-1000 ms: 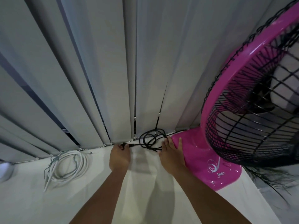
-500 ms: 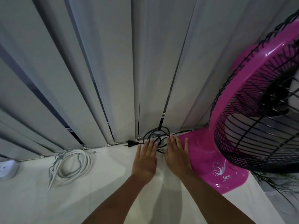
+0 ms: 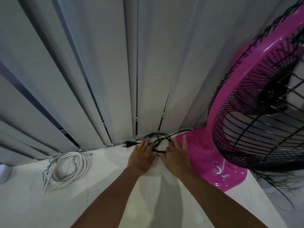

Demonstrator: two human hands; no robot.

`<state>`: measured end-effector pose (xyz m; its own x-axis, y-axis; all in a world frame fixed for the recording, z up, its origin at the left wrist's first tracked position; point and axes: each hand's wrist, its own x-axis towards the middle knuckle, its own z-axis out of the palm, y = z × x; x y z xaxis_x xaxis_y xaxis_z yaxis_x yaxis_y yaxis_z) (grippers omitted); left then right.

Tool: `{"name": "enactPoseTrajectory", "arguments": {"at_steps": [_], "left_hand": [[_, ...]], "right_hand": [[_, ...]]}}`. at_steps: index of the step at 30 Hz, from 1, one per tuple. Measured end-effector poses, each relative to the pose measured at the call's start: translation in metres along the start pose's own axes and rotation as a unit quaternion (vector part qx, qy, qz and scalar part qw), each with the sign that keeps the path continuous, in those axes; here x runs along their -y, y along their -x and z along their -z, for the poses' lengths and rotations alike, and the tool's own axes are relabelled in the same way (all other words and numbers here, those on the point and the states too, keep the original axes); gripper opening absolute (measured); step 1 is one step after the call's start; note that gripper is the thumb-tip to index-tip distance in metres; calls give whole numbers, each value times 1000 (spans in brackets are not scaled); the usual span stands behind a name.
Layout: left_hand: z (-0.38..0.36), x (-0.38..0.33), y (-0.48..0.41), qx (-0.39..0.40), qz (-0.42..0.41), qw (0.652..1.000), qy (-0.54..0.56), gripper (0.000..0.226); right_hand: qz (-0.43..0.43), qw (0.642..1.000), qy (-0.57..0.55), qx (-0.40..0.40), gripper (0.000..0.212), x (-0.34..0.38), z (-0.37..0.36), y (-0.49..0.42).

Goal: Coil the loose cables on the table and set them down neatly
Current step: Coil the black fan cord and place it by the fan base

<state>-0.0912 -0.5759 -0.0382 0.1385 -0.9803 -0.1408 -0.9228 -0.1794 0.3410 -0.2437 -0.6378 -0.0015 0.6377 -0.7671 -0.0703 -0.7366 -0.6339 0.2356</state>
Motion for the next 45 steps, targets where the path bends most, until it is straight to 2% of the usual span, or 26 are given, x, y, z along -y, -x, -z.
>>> {"name": "enactPoseTrajectory", "arguments": {"at_steps": [2, 6, 10, 13, 17, 20, 22, 24, 28, 31, 33, 36, 39, 41, 43, 44, 45], "left_hand": [[-1, 0, -4, 0, 4, 1000, -2, 52], [-4, 2, -8, -5, 5, 1000, -5, 51], [0, -2, -8, -10, 22, 1000, 14, 56], [8, -1, -4, -74, 103, 991, 46, 59], [8, -3, 2, -127, 129, 980, -76, 39], [13, 3, 0, -117, 130, 984, -31, 39], [22, 10, -4, -110, 151, 982, 5, 29], [31, 13, -8, -94, 183, 978, 15, 25], [34, 10, -8, -82, 197, 977, 22, 27], [34, 7, -7, -61, 210, 975, 34, 26], [37, 6, -6, -37, 240, 967, 79, 24], [40, 6, -3, -33, 288, 935, 205, 23], [40, 10, -6, -30, 296, 887, 353, 21], [41, 5, -5, -12, 327, 813, 482, 29], [41, -3, -4, 0, 354, 723, 593, 38], [42, -6, -5, 11, 351, 709, 611, 41], [42, -9, -5, 24, 340, 711, 615, 40]], "right_hand": [[21, 1000, 10, 18, 57, -3, -1, 10], [64, 997, 26, 40, 34, -13, 0, 22], [66, 997, 33, 20, 17, -11, 3, 17], [75, 997, 10, 6, 16, -8, -2, 10], [58, 997, -18, -43, 19, -7, -1, 6], [58, 996, -33, -62, 20, -2, -9, 6], [56, 996, -42, -61, 22, 4, -15, 7], [50, 995, -64, -59, 27, 6, -18, 7], [85, 991, -90, -59, 33, 6, -22, 10], [79, 991, -99, -46, 37, 13, -19, 12], [70, 991, -108, -26, 34, 17, -18, 10], [48, 986, -158, 7, 31, 23, -22, 8], [-39, 954, -296, -41, 18, 33, -18, 9], [-93, 919, -375, -80, 14, 36, -11, 7], [-104, 908, -397, -87, 16, 32, -8, 6], [-92, 911, -396, -75, 17, 31, -7, 6], [-78, 914, -394, -56, 19, 31, -8, 8]]}}
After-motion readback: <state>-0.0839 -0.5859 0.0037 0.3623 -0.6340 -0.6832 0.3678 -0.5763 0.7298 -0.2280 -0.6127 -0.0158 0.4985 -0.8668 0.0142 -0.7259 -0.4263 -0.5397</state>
